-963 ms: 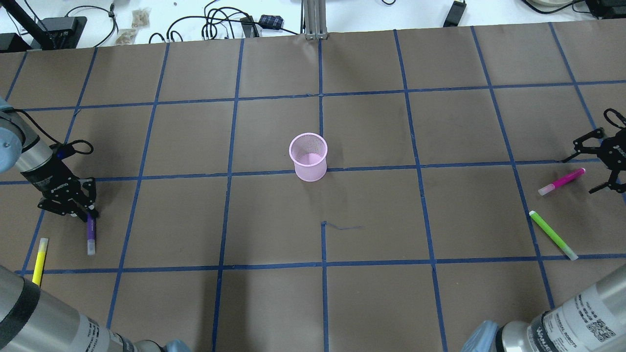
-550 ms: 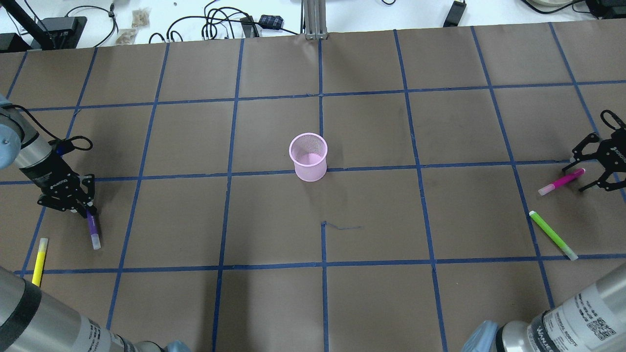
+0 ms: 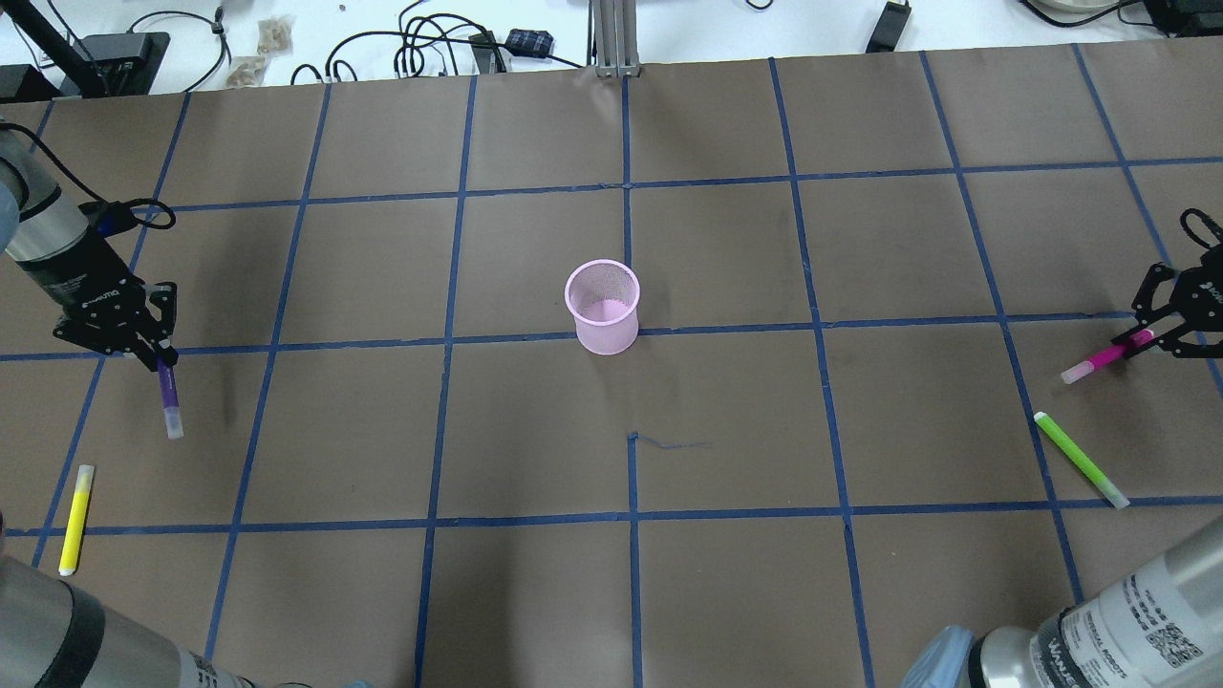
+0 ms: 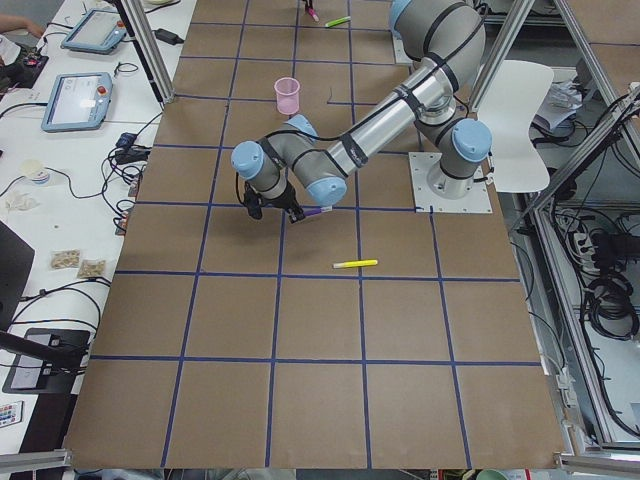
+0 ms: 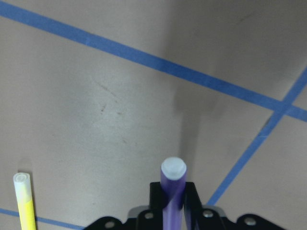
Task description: Insert purple and pink pens into pink cup
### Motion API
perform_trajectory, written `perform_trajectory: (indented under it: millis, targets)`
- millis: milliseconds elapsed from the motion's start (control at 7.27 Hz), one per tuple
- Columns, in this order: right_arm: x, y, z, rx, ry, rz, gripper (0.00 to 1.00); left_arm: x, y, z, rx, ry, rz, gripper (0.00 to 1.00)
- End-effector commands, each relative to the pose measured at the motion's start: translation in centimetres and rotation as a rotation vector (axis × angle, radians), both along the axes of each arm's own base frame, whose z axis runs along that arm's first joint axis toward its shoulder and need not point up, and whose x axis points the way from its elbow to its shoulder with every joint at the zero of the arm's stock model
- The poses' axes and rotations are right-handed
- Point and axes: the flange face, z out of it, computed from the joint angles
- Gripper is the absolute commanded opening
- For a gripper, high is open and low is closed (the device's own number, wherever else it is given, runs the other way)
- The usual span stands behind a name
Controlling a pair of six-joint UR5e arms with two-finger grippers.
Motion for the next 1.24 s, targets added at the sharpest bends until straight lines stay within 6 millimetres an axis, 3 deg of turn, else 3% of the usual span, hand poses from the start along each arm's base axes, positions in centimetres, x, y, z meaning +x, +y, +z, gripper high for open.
perform_trajectory:
  millis: [0, 138, 275, 413, 688, 826, 963, 1101]
  targets:
    - [0.4, 0.7, 9.0, -0.016, 0.131, -0.15, 0.0, -1.6, -0.3, 2.0, -0.029, -0.016, -0.02, 0.0]
    - [2.7, 1.1, 15.2, -0.045, 0.197, -0.243, 0.0, -2.8, -0.5, 2.7, -0.039, -0.024, -0.037, 0.0]
    - [8.2, 0.7, 20.2, -0.043, 0.244, -0.304, 0.0, -3.3, -0.5, 3.2, -0.046, -0.028, -0.033, 0.0]
    - [16.6, -0.6, 23.2, -0.018, 0.301, -0.303, 0.0, -3.7, -0.4, 3.6, -0.074, 0.006, -0.016, 0.0]
    - [34.7, -2.2, 25.1, 0.047, 0.452, -0.392, 0.0, -4.2, -0.3, 4.9, -0.1, 0.0, 0.004, 0.0]
    - [44.1, -0.9, 25.6, 0.027, 0.546, -0.417, 0.0, -4.4, -0.1, 5.7, -0.117, -0.008, 0.001, 0.0]
    - [51.2, 0.6, 24.8, 0.028, 0.573, -0.437, 0.0, -4.7, 0.0, 6.0, -0.125, -0.007, 0.001, 0.0]
    - [56.0, 1.9, 23.5, 0.072, 0.599, -0.546, 0.0, -6.6, -0.3, 6.5, -0.13, -0.011, -0.031, 0.0]
